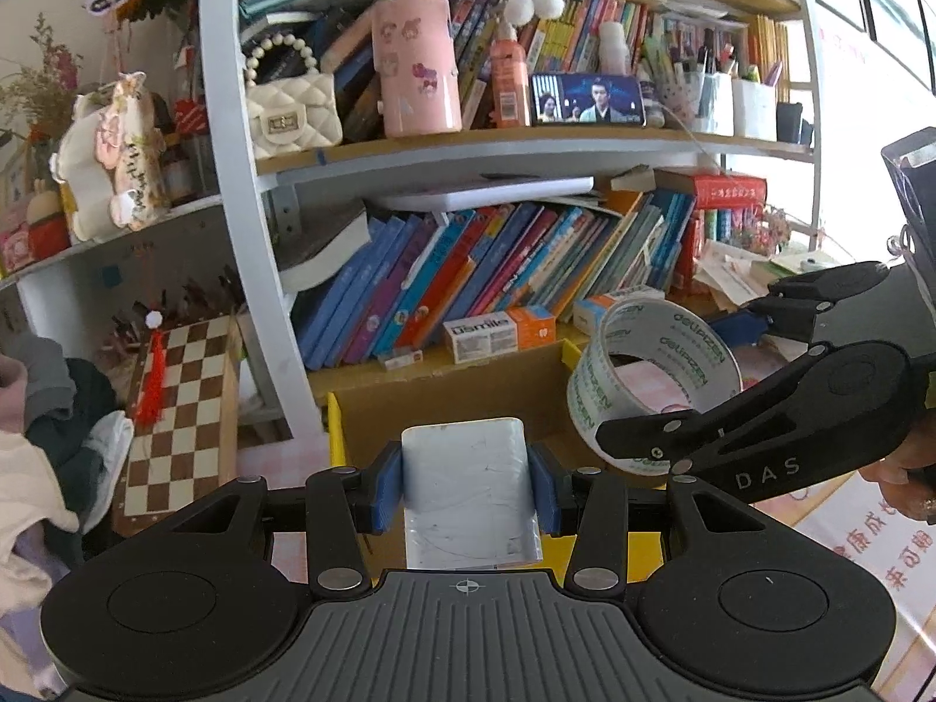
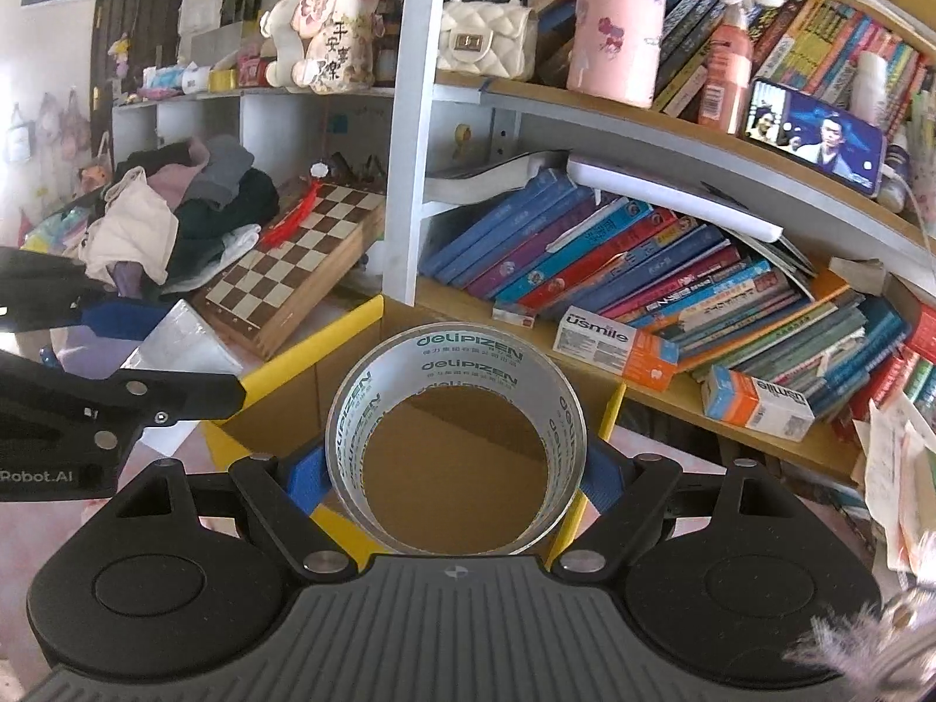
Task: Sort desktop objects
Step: 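Carry the tape roll with the right tool while the left tool carries the charger into the yellow box, then open the right tool releasing the tape while the left tool releases the charger in the box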
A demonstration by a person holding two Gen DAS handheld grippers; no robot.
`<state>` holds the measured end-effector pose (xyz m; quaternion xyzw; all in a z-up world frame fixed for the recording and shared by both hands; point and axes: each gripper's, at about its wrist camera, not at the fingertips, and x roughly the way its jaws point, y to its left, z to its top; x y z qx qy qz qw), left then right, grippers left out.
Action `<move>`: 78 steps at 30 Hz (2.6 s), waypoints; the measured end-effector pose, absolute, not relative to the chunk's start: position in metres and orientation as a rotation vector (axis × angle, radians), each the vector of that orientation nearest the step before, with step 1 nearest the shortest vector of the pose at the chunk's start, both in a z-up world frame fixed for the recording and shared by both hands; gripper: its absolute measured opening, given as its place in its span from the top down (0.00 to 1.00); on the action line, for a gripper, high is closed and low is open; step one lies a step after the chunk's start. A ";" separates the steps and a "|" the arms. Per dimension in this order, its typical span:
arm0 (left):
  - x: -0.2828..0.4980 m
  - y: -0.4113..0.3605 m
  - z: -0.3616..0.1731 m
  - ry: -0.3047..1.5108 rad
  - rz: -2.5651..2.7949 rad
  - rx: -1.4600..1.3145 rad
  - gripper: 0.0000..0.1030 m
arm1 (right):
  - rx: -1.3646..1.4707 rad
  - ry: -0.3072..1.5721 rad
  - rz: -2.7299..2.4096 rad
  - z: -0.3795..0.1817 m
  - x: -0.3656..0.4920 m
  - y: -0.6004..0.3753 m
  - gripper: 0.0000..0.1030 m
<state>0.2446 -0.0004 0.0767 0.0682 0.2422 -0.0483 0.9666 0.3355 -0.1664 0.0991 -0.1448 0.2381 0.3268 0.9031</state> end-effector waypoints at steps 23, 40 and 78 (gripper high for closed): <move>0.371 0.003 0.019 0.775 -0.083 0.255 0.58 | -0.655 0.630 0.881 0.036 0.456 -0.103 0.20; 0.408 0.005 -0.008 0.900 -0.104 0.279 0.58 | -0.878 0.703 0.959 0.002 0.485 -0.069 0.20; 0.420 0.003 -0.019 0.951 -0.088 0.302 0.54 | -0.917 0.709 0.976 -0.006 0.484 -0.066 0.19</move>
